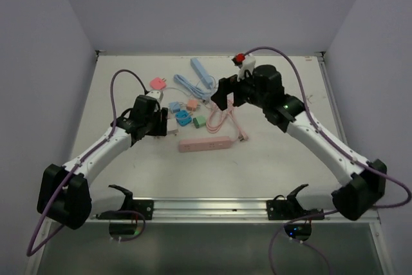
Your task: Pull the plug off the socket
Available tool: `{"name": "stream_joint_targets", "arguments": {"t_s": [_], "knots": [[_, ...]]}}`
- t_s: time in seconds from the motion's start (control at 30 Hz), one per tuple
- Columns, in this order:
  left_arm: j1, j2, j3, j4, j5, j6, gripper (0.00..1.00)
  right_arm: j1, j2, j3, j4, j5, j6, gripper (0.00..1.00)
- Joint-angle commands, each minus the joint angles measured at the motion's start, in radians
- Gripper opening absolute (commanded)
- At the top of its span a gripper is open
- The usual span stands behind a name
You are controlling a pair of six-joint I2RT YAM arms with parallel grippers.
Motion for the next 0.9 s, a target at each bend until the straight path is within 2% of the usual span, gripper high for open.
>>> {"name": "stream_joint_targets", "arguments": {"t_s": [0.0,0.1,0.2,0.33,0.43,0.63,0.87], "knots": [[0.007,0.085,0.104,-0.047,0.034,-0.044,0.21,-0.002,-0.213,-0.106,-0.009,0.120,-0.024,0.99],[0.009,0.145,0.132,-0.048,0.019,-0.046,0.26,-0.002,-0.400,-0.215,-0.001,0.203,-0.008,0.99],[0.007,0.194,0.143,-0.048,-0.008,-0.047,0.34,-0.004,-0.537,-0.263,-0.077,0.275,-0.010,0.99],[0.009,0.251,0.152,-0.056,-0.021,-0.037,0.40,-0.004,-0.654,-0.301,-0.191,0.407,0.007,0.99],[0.009,0.288,0.157,-0.063,-0.041,-0.035,0.45,-0.004,-0.738,-0.342,-0.205,0.418,0.015,0.99],[0.009,0.326,0.160,-0.071,-0.041,-0.040,0.57,-0.004,-0.850,-0.389,-0.223,0.444,0.022,0.99],[0.009,0.287,0.157,-0.079,-0.031,-0.054,0.72,-0.004,-0.895,-0.386,-0.248,0.533,-0.008,0.99]]}}
